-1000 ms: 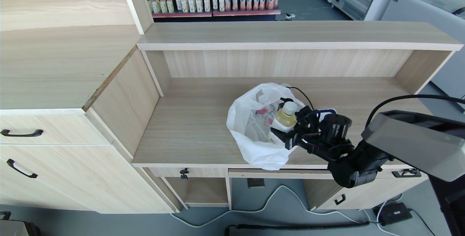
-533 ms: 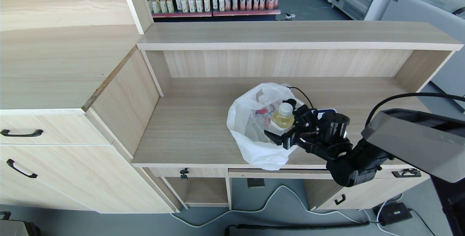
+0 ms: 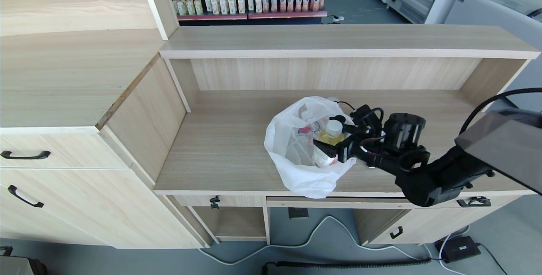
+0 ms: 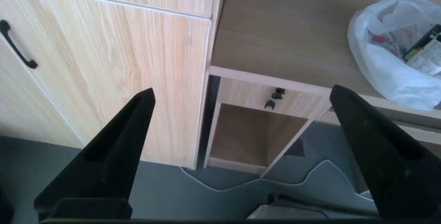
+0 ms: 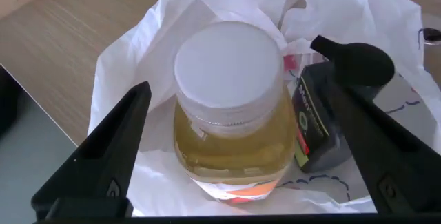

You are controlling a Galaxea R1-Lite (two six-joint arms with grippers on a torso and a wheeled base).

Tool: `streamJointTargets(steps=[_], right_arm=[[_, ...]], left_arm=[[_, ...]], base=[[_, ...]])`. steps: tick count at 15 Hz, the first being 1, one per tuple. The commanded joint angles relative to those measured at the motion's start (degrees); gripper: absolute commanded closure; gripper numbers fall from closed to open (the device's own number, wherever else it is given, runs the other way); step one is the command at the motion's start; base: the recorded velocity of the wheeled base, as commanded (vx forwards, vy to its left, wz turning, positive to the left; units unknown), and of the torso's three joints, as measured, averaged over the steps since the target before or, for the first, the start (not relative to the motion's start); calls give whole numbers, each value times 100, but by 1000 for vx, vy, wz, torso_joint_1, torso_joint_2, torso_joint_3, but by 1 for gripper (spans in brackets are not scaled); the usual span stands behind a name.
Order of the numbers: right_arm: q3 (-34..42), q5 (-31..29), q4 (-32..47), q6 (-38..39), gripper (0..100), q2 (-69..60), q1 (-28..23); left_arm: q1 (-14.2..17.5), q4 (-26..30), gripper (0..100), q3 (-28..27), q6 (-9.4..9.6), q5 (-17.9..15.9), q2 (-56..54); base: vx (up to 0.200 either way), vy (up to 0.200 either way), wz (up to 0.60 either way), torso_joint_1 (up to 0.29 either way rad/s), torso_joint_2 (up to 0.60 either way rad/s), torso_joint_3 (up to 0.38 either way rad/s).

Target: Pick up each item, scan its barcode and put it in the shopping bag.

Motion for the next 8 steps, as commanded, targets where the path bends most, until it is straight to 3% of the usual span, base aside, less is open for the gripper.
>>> streamJointTargets(steps=[1,5,8], right_arm=[[553,-43,113,-41,0,-1046,-326],[1792,-34,209,-50,0,-2927,-898],[1933,-52,1440,-322,0,-4192,-1355]], left_arm=[[0,-4,0,1,-3,4,-2],[0,-4,0,1,-3,4,-2],[0,-4,0,1,-3,4,-2]], base=[[0,0,0,0,0,0],[0,0,0,0,0,0],[0,0,0,0,0,0]])
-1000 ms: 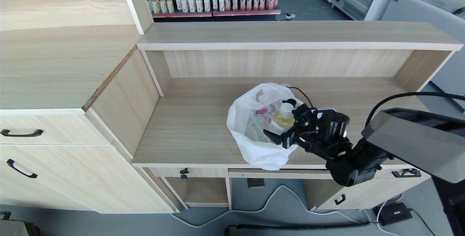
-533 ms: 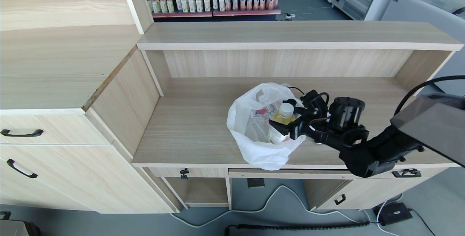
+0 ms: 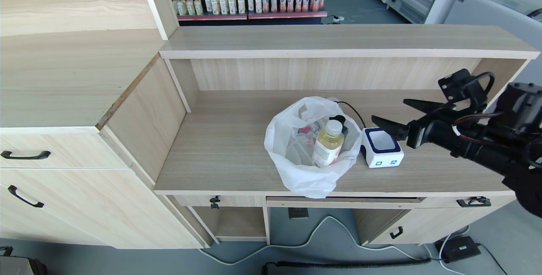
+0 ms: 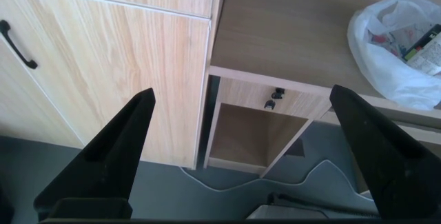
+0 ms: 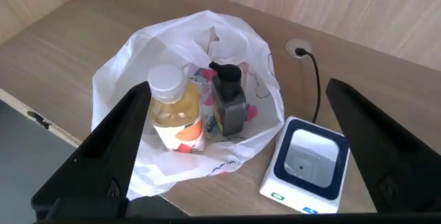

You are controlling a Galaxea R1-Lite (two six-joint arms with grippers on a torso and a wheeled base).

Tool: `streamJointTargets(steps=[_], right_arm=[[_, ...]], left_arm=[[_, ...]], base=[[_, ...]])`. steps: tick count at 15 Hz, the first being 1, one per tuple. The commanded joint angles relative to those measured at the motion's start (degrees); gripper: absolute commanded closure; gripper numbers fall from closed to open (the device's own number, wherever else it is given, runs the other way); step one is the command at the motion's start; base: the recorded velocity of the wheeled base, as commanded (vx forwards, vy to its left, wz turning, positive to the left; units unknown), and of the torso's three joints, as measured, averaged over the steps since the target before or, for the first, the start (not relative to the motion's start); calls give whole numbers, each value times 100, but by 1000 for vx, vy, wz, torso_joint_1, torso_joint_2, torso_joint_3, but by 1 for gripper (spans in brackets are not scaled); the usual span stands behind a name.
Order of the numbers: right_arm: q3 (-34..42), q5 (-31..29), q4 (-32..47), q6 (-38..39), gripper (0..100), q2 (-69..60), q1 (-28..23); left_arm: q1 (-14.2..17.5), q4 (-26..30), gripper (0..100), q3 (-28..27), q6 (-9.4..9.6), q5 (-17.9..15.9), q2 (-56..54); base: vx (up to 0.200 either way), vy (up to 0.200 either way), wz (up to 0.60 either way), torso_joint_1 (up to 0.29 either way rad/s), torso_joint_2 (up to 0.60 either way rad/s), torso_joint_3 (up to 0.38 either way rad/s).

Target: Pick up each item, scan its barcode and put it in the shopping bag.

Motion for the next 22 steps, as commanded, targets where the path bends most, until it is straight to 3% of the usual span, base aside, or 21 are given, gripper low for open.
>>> streamJointTargets(steps=[1,5,7,9,10,12,16,22], right_arm=[[386,3,925,-146,0,-1545,-461],[1019,3,995,-49,0,-2240,-628],[1696,-172,1013,417,0,-2934,-715],[1977,-1500,1769,935,0,-3637,-636],[2065,-1807,2384,1199,0,-4006,-601],[2583,-1869,2938,1313,0,-4753,-663],[3955,-1869,2955,1146,0,-6326,-654],[3999,-1886,5619,1102,0,-9367,-654]], left_arm=[[0,-1,0,1,-3,4,-2],[0,-1,0,1,-3,4,-2],[0,-1,0,1,-3,4,-2],[0,-1,0,1,-3,4,-2],[0,-1,0,1,-3,4,-2],[0,-1,0,1,-3,4,-2],[0,-1,0,1,-3,4,-2],[0,-1,0,1,-3,4,-2]], base=[[0,0,0,-80,105,71],[0,0,0,-51,96,41],[0,0,0,0,0,0],[0,0,0,0,0,0],[0,0,0,0,0,0],[0,0,0,0,0,0],[0,0,0,0,0,0],[0,0,0,0,0,0]])
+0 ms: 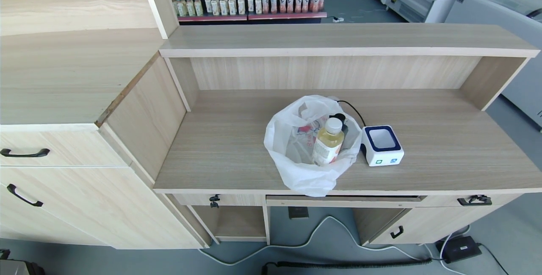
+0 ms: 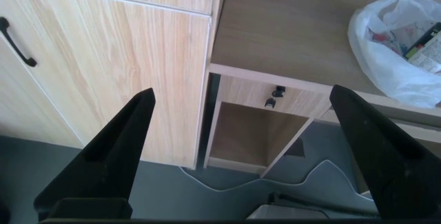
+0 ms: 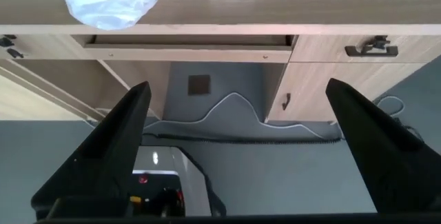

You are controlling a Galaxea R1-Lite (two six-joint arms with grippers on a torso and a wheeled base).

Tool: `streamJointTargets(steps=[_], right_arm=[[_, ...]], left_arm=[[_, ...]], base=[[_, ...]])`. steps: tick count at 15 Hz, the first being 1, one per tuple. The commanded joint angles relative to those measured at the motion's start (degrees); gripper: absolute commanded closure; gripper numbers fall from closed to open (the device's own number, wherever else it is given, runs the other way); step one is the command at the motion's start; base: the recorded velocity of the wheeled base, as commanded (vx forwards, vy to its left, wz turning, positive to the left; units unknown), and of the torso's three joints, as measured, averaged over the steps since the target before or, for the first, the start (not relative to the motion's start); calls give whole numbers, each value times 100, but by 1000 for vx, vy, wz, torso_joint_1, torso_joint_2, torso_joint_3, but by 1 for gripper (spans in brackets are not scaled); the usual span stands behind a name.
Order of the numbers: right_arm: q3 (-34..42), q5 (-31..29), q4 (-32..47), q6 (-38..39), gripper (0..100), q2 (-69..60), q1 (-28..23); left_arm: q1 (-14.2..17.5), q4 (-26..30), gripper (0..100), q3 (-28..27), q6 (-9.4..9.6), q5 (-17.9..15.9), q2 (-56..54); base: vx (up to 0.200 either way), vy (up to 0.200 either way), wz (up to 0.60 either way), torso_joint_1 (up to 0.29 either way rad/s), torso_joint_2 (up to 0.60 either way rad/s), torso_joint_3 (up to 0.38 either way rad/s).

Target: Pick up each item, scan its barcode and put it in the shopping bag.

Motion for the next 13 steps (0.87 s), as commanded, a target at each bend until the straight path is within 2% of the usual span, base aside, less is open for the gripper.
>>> streamJointTargets(steps=[1,6,13], right_arm=[[57,12,741,-28,0,-1653,-62],[57,3,645,263,0,-1653,-62],[57,-6,645,280,0,-1653,-62]], left_arm=[[0,-1,0,1,-1,4,-2],[0,-1,0,1,-1,4,-2],[0,-1,0,1,-1,4,-2]], base=[[0,0,0,0,0,0],[0,0,0,0,0,0],[0,0,0,0,0,0]])
